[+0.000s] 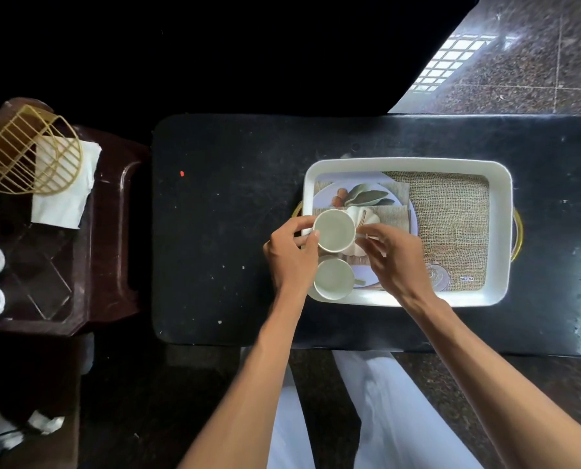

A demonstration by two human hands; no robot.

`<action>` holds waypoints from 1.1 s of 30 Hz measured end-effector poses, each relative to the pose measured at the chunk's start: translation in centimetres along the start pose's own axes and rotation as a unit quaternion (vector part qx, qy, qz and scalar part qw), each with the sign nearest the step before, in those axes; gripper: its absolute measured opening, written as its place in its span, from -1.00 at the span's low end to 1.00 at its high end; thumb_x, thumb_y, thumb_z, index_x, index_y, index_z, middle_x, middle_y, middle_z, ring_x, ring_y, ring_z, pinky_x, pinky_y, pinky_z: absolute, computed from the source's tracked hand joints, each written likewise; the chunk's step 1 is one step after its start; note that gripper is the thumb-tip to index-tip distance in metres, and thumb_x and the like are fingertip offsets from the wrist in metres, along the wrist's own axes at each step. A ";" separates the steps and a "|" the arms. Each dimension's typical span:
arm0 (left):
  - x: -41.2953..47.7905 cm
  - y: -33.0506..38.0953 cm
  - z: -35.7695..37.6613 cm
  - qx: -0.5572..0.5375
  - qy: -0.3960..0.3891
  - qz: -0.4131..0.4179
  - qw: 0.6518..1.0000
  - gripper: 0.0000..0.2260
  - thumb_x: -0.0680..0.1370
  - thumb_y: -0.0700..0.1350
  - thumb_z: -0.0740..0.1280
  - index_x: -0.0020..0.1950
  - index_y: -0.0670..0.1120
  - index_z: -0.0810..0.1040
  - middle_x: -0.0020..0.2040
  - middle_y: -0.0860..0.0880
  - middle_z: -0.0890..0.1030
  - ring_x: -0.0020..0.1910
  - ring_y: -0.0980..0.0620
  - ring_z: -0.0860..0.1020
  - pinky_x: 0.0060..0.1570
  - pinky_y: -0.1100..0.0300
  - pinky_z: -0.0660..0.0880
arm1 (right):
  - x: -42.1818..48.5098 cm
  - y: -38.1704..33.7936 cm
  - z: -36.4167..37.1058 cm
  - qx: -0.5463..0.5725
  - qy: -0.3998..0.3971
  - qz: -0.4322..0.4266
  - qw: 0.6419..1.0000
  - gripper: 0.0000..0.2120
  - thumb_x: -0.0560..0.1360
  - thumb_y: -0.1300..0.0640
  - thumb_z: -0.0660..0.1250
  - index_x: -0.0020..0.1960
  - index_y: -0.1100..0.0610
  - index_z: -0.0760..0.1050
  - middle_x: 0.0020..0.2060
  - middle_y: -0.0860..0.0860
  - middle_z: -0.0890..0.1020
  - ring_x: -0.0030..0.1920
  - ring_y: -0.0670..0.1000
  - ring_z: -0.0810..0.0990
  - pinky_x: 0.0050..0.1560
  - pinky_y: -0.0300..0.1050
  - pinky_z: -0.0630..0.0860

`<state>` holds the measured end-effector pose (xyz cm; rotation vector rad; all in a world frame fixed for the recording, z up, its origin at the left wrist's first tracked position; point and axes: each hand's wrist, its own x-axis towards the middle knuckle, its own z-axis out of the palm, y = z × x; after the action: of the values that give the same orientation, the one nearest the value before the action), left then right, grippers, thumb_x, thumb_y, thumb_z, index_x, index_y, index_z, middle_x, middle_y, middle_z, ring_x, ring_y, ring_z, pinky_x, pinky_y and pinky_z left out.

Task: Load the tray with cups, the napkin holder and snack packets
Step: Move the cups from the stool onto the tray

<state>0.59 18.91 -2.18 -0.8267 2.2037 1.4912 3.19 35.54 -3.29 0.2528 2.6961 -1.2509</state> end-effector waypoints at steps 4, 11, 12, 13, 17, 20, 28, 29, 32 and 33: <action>0.0 -0.3 -0.1 0.000 -0.002 -0.006 1.000 -0.82 0.55 -0.22 0.43 0.03 0.05 0.69 0.01 0.08 0.73 -0.04 0.13 0.71 -0.04 0.02 0.70 | 0.0 0.1 0.3 0.001 -0.010 0.010 1.000 -0.84 0.52 0.32 0.43 0.10 0.30 0.65 -0.03 0.17 0.73 -0.05 0.05 0.70 0.04 -0.05 0.65; -0.1 -0.7 -0.5 -0.006 -0.020 -0.013 1.000 -0.82 0.53 -0.25 0.44 0.04 0.01 0.70 -0.02 0.08 0.74 -0.05 0.12 0.71 -0.02 0.01 0.70 | -0.4 0.0 0.8 0.004 -0.022 0.055 0.998 -0.83 0.53 0.33 0.41 0.11 0.33 0.64 -0.04 0.17 0.72 -0.04 0.07 0.71 0.03 -0.47 0.50; 0.0 -0.7 -0.6 -0.007 -0.025 -0.013 1.000 -0.82 0.53 -0.25 0.44 0.05 0.00 0.70 -0.01 0.07 0.74 -0.04 0.13 0.71 -0.01 0.01 0.70 | -0.4 -0.1 0.8 0.004 -0.022 0.063 0.998 -0.83 0.53 0.33 0.40 0.11 0.33 0.63 -0.04 0.17 0.72 -0.03 0.07 0.70 0.03 -0.52 0.47; 0.0 -0.7 -0.7 -0.009 -0.031 -0.011 0.999 -0.83 0.54 -0.24 0.44 0.07 -0.02 0.70 0.00 0.06 0.74 -0.03 0.14 0.70 0.00 0.01 0.69 | -0.4 -0.3 0.8 0.003 -0.025 0.071 0.997 -0.82 0.54 0.34 0.39 0.13 0.33 0.63 -0.02 0.17 0.72 -0.01 0.08 0.70 0.06 -0.50 0.48; 0.0 -0.6 -1.8 0.025 -0.027 0.033 0.999 -0.79 0.59 -0.13 0.40 0.22 -0.01 0.65 0.16 0.05 0.69 0.00 0.27 0.63 -0.01 0.29 0.62 | -0.4 -1.7 0.9 -0.047 -0.039 0.078 0.995 -0.70 0.53 0.38 0.31 0.24 0.25 0.59 0.14 0.15 0.69 0.17 0.13 0.63 0.19 -0.15 0.48; -0.2 -1.1 -3.9 0.089 -0.006 0.093 0.992 -0.73 0.63 -0.08 0.33 0.33 0.00 0.59 0.30 0.03 0.60 0.21 0.14 0.58 0.20 0.16 0.57 | -0.6 -3.7 1.4 -0.079 -0.022 0.046 0.996 -0.64 0.52 0.36 0.31 0.31 0.23 0.53 0.26 0.16 0.61 0.32 0.17 0.52 0.32 -0.10 0.38; -0.6 -4.3 -15.5 0.307 0.113 0.225 0.918 -0.57 0.63 -0.01 0.32 0.49 -0.08 0.47 0.56 -0.16 0.37 0.57 -0.19 0.29 0.49 -0.16 0.31 | -1.2 -12.1 8.5 -0.166 -0.095 -0.099 0.977 -0.38 0.60 -0.04 0.29 0.54 0.24 0.25 0.55 0.18 0.27 0.60 0.17 0.08 0.56 0.10 0.15; -0.4 -4.8 -17.6 0.329 0.132 0.225 0.908 -0.56 0.63 0.00 0.32 0.50 -0.07 0.45 0.57 -0.17 0.35 0.58 -0.19 0.28 0.48 -0.19 0.31 | -1.2 -13.2 9.8 -0.175 -0.123 -0.117 0.970 -0.31 0.60 -0.13 0.25 0.58 0.22 0.18 0.58 0.17 0.19 0.62 0.16 0.01 0.57 0.10 0.12; 0.2 -6.3 -24.2 0.374 0.203 0.214 0.879 -0.55 0.63 0.02 0.32 0.50 -0.08 0.46 0.57 -0.20 0.35 0.57 -0.23 0.29 0.47 -0.24 0.29 | -1.1 -16.7 14.0 -0.190 -0.186 -0.163 0.950 -0.19 0.57 -0.29 0.14 0.63 0.14 0.00 0.63 0.12 0.01 0.62 0.14 -0.15 0.56 0.22 0.10; 0.3 -6.9 -26.4 0.383 0.228 0.210 0.870 -0.55 0.63 0.02 0.33 0.50 -0.09 0.46 0.57 -0.21 0.34 0.56 -0.25 0.29 0.47 -0.25 0.28 | -1.1 -17.9 15.4 -0.197 -0.197 -0.176 0.944 -0.18 0.57 -0.33 0.09 0.64 0.11 -0.05 0.63 0.10 -0.04 0.62 0.13 -0.18 0.56 0.25 0.09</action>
<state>5.60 -7.46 2.83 -0.4569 3.1256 0.4179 1.42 12.27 0.41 -0.4967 2.6126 -0.6933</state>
